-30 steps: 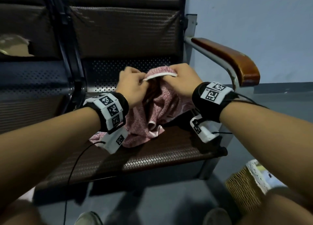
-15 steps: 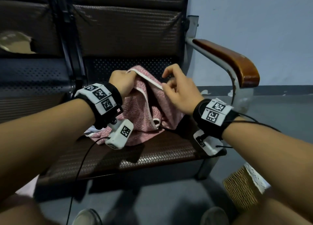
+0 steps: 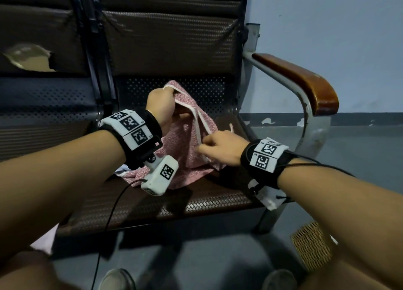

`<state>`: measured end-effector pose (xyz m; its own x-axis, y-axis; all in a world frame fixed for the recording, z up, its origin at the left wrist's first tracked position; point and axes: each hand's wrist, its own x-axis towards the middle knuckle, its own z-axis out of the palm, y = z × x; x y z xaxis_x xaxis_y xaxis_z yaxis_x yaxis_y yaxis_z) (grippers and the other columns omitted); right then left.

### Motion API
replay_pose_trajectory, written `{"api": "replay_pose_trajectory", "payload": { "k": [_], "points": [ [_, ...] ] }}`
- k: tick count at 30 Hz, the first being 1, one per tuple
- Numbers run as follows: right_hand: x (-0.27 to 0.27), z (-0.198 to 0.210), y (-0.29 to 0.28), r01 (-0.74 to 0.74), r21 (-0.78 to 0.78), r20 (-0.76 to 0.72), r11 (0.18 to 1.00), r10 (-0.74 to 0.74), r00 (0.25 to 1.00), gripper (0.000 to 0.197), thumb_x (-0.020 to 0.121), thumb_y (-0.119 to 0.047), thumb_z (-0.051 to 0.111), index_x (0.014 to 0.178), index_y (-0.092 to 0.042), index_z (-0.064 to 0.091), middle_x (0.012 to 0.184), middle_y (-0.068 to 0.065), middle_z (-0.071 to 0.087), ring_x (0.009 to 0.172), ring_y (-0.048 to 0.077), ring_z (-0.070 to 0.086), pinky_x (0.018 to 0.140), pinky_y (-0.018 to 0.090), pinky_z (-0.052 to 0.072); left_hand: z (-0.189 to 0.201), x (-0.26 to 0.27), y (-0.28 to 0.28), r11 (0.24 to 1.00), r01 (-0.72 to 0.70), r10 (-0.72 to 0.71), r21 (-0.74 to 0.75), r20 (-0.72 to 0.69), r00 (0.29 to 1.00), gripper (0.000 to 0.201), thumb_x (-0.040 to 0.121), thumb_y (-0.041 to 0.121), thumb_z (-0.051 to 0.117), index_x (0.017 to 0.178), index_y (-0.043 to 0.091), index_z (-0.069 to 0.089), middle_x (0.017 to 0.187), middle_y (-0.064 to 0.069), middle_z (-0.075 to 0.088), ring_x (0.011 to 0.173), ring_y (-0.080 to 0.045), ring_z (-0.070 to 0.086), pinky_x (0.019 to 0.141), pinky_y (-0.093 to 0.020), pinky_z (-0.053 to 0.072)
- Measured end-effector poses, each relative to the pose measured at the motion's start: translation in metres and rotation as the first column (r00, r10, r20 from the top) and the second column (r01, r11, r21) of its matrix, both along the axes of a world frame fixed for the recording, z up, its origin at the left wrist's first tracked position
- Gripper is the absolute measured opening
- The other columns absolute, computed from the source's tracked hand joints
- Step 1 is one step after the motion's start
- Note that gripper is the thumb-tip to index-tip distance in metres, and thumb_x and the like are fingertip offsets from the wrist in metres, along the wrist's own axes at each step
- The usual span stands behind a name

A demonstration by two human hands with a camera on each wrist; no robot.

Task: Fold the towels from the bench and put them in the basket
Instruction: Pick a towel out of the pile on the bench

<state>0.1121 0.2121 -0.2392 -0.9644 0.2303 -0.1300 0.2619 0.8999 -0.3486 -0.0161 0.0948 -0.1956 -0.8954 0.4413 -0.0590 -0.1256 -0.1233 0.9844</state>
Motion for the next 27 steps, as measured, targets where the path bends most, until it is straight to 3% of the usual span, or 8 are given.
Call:
{"api": "replay_pose_trajectory", "payload": {
  "k": [2,4,8,11,15,18,21,27],
  "points": [
    [-0.003,-0.008,-0.01,0.021,0.059,0.018,0.998,-0.022,1.0,0.077,0.068,-0.093,0.044,0.067,-0.019,0.063,0.063,-0.007,0.064,0.065,0.012,0.06,0.09,0.045,0.046,0.004,0.005,0.002,0.997,0.041,-0.044,0.059,0.049,0.998,0.031,0.1,0.007,0.04,0.071,0.006,0.051,0.064,-0.012,0.055,0.048,-0.02,0.058,0.041,-0.023,0.043],
    [-0.01,-0.012,-0.011,0.024,0.136,-0.008,0.99,-0.024,1.0,0.07,0.08,-0.081,0.05,0.056,-0.015,0.055,0.055,-0.005,0.058,0.063,0.017,0.059,0.098,0.05,0.046,0.012,0.006,0.004,0.994,0.052,-0.059,0.098,0.066,0.996,0.034,0.1,0.01,0.042,0.068,0.006,0.051,0.062,-0.011,0.055,0.045,-0.02,0.056,0.04,-0.023,0.042],
    [-0.02,-0.007,0.011,0.06,0.049,0.015,0.997,-0.061,0.998,0.054,0.092,-0.056,0.06,0.059,-0.013,0.055,0.064,0.006,0.065,0.066,0.024,0.065,0.077,0.038,0.053,0.028,-0.011,-0.001,0.984,-0.028,0.024,0.175,0.026,0.999,0.032,0.097,0.007,0.043,0.068,0.006,0.055,0.057,-0.01,0.059,0.048,-0.024,0.061,0.046,-0.029,0.048],
    [-0.021,0.005,0.033,0.134,0.076,-0.008,0.988,-0.134,0.991,0.049,0.094,-0.047,0.061,0.059,-0.014,0.054,0.062,0.002,0.061,0.061,0.021,0.062,0.06,0.029,0.046,0.033,-0.036,-0.01,0.986,-0.134,0.14,0.1,-0.055,0.989,0.027,0.099,0.01,0.04,0.084,0.005,0.062,0.083,-0.016,0.066,0.073,-0.03,0.071,0.056,-0.035,0.058],
    [-0.03,0.04,0.058,0.285,0.051,-0.316,0.957,-0.255,0.914,0.041,0.096,-0.033,0.052,0.06,-0.014,0.049,0.073,0.01,0.059,0.08,0.033,0.062,0.069,0.031,0.04,0.035,-0.075,-0.027,0.978,-0.198,0.185,-0.061,-0.168,0.968,0.029,0.094,0.003,0.046,0.108,-0.003,0.071,0.104,-0.024,0.071,0.092,-0.036,0.072,0.073,-0.043,0.062],
    [-0.04,0.079,0.065,0.327,0.034,-0.511,0.944,-0.265,0.818,0.042,0.094,-0.035,0.05,0.058,-0.015,0.045,0.061,0.004,0.052,0.073,0.033,0.057,0.064,0.031,0.033,0.049,-0.09,-0.034,0.977,-0.211,0.205,-0.012,-0.189,0.96,0.026,0.092,-0.005,0.05,0.108,-0.003,0.071,0.109,-0.028,0.069,0.086,-0.038,0.071,0.057,-0.033,0.058],
    [-0.046,0.115,0.071,0.296,0.071,-0.585,0.953,-0.201,0.785,0.043,0.092,-0.038,0.057,0.054,-0.02,0.045,0.056,-0.005,0.048,0.063,0.024,0.052,0.061,0.03,0.031,0.076,-0.1,-0.035,0.948,-0.316,0.318,0.042,-0.196,0.928,0.03,0.096,-0.001,0.039,0.109,0.012,0.062,0.12,-0.02,0.063,0.086,-0.031,0.069,0.05,-0.03,0.054],
    [-0.04,0.128,0.074,0.108,0.307,-0.368,0.946,0.013,0.93,0.015,0.089,-0.029,0.066,0.078,-0.023,0.057,0.076,-0.001,0.063,0.078,0.024,0.061,0.07,0.036,0.05,0.123,-0.109,-0.041,0.956,-0.238,0.268,0.174,-0.179,0.947,0.035,0.095,-0.008,0.037,0.102,0.004,0.069,0.088,-0.013,0.072,0.084,-0.027,0.073,0.068,-0.034,0.06]
  ]
}}
